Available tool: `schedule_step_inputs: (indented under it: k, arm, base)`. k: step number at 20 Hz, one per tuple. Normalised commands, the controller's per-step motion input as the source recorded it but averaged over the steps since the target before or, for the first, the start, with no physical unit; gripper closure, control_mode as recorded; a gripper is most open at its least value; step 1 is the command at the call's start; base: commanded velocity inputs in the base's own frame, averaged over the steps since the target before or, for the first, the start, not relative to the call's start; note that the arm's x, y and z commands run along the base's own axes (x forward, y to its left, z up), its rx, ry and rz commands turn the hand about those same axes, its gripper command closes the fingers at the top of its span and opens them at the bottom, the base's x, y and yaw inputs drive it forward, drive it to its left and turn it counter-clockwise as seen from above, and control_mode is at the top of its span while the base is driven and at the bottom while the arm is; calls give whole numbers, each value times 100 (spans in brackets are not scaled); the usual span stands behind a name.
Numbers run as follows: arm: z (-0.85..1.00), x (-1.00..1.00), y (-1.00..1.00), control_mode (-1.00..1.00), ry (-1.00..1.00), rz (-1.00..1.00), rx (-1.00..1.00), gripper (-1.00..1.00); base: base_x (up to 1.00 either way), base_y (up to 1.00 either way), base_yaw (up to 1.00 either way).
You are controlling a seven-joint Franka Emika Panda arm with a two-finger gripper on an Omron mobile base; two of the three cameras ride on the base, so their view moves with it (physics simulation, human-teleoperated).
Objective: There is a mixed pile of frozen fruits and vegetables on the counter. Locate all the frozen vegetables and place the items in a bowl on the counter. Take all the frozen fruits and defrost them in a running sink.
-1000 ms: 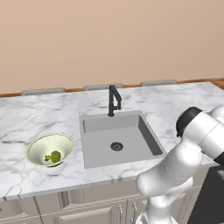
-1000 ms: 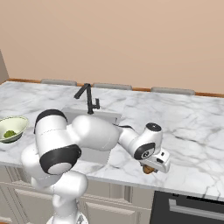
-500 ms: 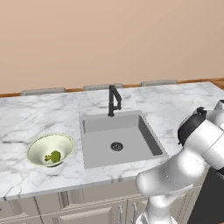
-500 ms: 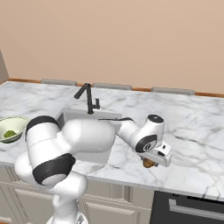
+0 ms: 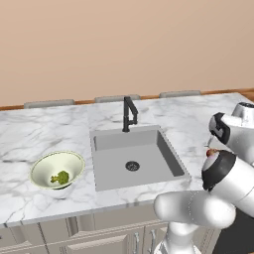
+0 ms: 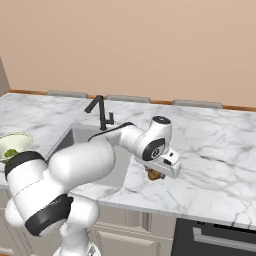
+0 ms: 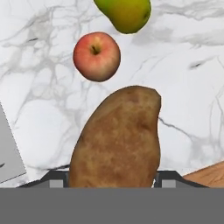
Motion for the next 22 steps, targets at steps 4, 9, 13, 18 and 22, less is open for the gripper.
schedule_step_inputs:
  k: [4, 9, 13, 18, 22]
  arm:
    - [17, 0, 84, -100, 0, -2, 0, 100]
    - [18, -20, 80, -100, 0, -1, 0, 100]
    - [13, -29, 68, -100, 0, 0, 0, 100]
    - [14, -23, 72, -100, 0, 0, 0, 100]
    - [18, -3, 76, -100, 0, 0, 0, 100]
  base:
    - [0, 0, 0]
    - [0, 0, 0]
    - [0, 0, 0]
    - [0, 0, 0]
    - [0, 0, 0]
